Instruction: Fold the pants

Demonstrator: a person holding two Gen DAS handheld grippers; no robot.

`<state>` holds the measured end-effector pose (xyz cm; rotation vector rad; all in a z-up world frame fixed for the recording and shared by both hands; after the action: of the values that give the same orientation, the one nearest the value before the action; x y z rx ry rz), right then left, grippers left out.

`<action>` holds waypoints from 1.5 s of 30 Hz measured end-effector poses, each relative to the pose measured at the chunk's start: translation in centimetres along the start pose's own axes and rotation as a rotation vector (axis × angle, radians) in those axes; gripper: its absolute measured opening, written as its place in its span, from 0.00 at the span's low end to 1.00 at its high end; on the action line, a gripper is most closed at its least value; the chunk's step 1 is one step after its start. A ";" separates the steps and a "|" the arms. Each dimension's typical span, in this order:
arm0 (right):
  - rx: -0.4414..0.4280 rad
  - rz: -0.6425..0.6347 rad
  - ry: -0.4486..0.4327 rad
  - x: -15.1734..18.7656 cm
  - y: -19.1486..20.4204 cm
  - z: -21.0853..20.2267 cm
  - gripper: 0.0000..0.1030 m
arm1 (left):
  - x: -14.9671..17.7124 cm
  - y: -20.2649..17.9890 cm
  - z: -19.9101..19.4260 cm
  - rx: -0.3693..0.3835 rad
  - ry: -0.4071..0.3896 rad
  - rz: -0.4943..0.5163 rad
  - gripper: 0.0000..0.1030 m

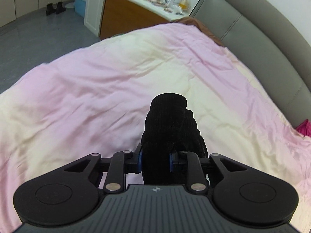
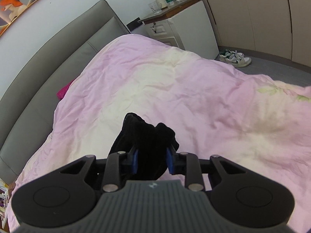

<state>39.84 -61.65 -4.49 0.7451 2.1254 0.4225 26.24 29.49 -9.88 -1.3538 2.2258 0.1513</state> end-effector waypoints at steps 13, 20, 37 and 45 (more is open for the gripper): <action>0.201 0.148 0.206 10.9 -13.6 3.1 0.32 | 4.7 7.3 8.8 -0.014 0.298 0.004 0.44; 0.233 0.082 0.260 9.6 -12.5 1.4 0.53 | 2.7 6.3 3.5 0.000 0.125 0.270 0.69; 0.183 -0.278 0.211 5.5 -5.3 3.5 0.62 | -0.5 -4.4 10.1 0.068 0.108 0.439 0.69; 0.238 -0.335 0.354 5.3 -5.0 11.3 0.32 | 0.4 -6.3 11.6 -0.013 0.048 0.506 0.64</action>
<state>44.49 -61.70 -17.11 0.4506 2.6103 0.1262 35.88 30.18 -18.92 -0.7789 2.5689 0.3136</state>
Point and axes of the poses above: each gripper's, at about its wrist camera, not at the fingertips, and z roughly the way its jaws point, y to its left, x to its underside, the point moved 2 cm from there along z, roughly the way its jaws point, and after that the axes turned 8 degrees about -x, right-handed, at the moved point
